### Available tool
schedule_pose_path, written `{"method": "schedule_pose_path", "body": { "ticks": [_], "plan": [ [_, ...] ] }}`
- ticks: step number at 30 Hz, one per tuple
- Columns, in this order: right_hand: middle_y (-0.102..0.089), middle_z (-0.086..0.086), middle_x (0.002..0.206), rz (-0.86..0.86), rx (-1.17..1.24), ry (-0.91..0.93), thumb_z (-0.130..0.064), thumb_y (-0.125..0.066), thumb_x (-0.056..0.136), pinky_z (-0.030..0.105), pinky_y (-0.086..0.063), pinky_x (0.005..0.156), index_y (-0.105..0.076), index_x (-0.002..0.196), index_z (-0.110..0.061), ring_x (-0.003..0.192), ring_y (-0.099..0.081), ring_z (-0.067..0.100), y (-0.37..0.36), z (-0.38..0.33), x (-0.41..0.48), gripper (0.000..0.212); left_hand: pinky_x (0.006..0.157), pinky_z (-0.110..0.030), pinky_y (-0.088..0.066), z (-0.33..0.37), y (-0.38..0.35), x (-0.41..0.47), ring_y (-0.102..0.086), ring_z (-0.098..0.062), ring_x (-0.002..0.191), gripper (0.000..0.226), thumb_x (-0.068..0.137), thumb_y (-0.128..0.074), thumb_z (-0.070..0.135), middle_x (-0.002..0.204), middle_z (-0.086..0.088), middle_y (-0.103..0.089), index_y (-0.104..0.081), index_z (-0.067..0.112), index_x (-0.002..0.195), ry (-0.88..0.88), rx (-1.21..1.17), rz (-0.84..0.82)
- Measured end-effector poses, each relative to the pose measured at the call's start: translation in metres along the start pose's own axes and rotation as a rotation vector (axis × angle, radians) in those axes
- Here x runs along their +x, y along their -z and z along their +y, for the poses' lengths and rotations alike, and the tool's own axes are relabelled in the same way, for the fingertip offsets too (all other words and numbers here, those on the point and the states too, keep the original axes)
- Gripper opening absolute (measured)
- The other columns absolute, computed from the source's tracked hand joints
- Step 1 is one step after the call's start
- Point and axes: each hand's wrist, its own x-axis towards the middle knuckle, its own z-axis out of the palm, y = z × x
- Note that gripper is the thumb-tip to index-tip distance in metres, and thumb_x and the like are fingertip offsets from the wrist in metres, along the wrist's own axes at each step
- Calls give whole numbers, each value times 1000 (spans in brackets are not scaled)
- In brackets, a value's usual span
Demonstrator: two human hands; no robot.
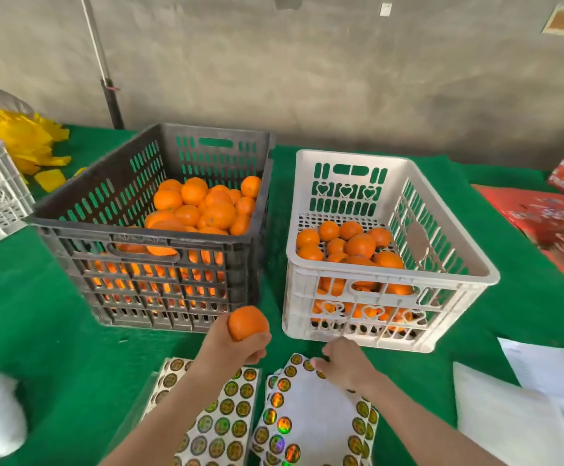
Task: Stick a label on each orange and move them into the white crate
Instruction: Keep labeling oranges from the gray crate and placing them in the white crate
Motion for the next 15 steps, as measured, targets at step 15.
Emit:
{"method": "schedule_pose_path", "body": {
  "ticks": [15],
  "plan": [
    [-51, -12, 74, 322, 204, 202, -13, -58, 88, 25, -37, 66, -50, 79, -20, 78, -51, 15, -15, 9, 7, 14, 112, -47, -31, -37, 1, -3, -58, -22, 112, 83, 43, -77, 55, 114, -8, -65, -58, 12, 111, 122, -34, -231]
  ]
}}
